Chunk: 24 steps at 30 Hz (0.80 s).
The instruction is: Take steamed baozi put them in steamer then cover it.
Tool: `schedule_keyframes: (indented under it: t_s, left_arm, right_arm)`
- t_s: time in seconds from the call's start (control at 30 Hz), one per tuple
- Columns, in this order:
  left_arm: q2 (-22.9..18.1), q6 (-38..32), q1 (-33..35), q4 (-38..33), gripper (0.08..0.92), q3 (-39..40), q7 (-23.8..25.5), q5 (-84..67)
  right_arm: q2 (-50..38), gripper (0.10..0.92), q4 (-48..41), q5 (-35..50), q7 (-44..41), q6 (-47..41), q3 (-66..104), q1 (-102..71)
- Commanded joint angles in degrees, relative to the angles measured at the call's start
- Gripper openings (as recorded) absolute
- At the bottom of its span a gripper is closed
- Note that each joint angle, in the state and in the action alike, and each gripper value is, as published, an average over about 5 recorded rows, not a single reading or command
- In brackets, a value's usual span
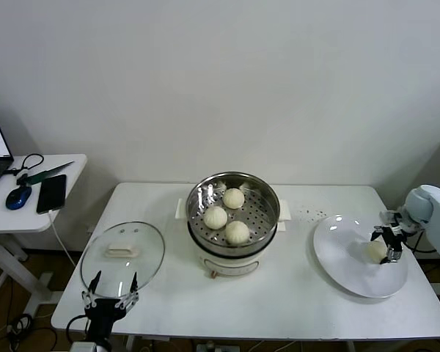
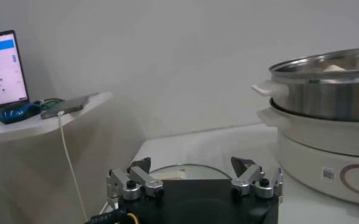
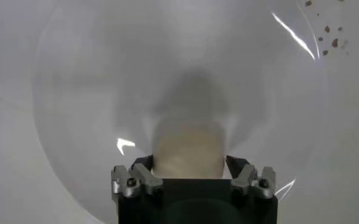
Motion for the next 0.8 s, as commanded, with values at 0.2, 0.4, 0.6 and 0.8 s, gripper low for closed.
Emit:
schedule_keyframes:
  t_s: [0.2,0.4,0.6,0.8]
  left_arm:
    - [0.00,-0.22,0.57,-0.28,0.823,-0.24,0.07,-0.41]
    - [0.04,-0.43,0.70,-0.54,0.823,0.17,0.19,-0.52]
    - [0.34,-0.50,0.76,-1.09,0.823,1.22,0.53,-0.52]
    - [0.33,1.03,0.49,-1.87,0.823,2.67,1.72,1.52]
  right_arm:
    - [-0.52,0.685,0.52,6.60,-1.64,-1.98,-3.77,3.62]
    - [-2.29,0.679,6.25,19.09,-1.93,-6.68,-14.69,12.96]
    - [-0.29,0.682,12.15,33.54,-1.16,-12.80,-33.47,32.35]
    - [5.31,0.685,17.21,46.51,1.65,-18.71,-45.58,46.35]
